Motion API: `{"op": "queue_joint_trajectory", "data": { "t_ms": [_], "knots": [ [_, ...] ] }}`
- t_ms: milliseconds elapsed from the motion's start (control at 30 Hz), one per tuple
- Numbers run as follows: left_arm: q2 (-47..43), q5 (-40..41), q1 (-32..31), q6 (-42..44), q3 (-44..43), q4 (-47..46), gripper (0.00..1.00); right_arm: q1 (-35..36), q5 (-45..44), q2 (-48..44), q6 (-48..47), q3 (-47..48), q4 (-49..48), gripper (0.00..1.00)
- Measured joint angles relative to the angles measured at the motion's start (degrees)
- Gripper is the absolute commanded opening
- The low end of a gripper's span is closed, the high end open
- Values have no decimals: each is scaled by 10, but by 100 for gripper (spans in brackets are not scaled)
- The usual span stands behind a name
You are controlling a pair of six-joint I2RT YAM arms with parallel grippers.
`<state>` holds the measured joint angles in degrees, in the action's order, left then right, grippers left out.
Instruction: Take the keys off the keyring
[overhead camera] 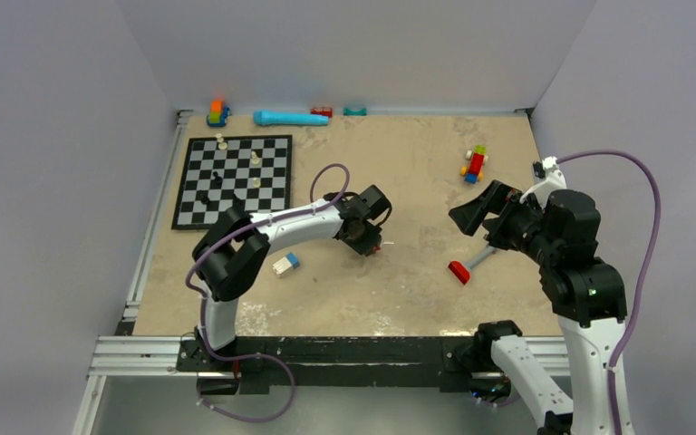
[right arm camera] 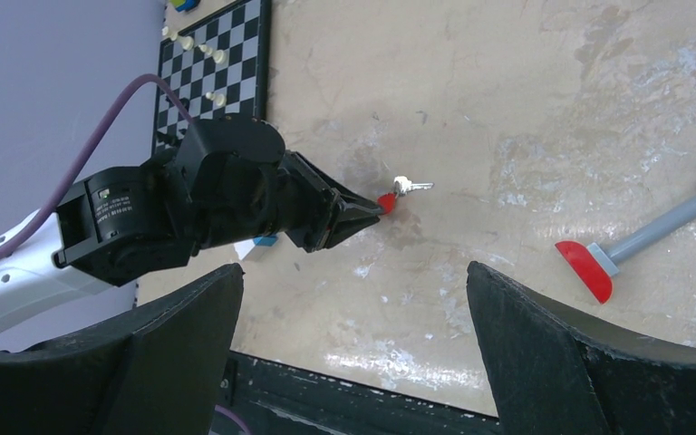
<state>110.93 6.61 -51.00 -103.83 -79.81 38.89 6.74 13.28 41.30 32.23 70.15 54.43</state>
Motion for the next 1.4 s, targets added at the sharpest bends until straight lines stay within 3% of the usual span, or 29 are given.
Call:
{"op": "queue_joint_trajectory", "data": {
  "t_ms": [200,600,900,933,1000,1067,1200,1400],
  "knots": [
    [3,-2,0,17,-2,13,0,0,3,0,-2,0,0,98],
    [-5,20,7,102,-34,50,0,0,15,-1,-3,0,-1,98],
    [-92,28,9,217,-27,38,0,0,46,3,-2,4,-7,95],
    [-108,28,9,236,-27,35,5,0,54,6,-2,8,-7,95],
    [-136,29,9,264,-27,35,59,0,66,15,-1,17,-9,95],
    [-157,33,9,269,-24,39,81,0,77,22,2,21,-14,95],
    [-208,35,10,224,59,-2,83,0,94,25,10,22,-18,95],
    [-167,12,11,126,139,-58,71,0,104,21,19,22,-17,95]
  ]
}}
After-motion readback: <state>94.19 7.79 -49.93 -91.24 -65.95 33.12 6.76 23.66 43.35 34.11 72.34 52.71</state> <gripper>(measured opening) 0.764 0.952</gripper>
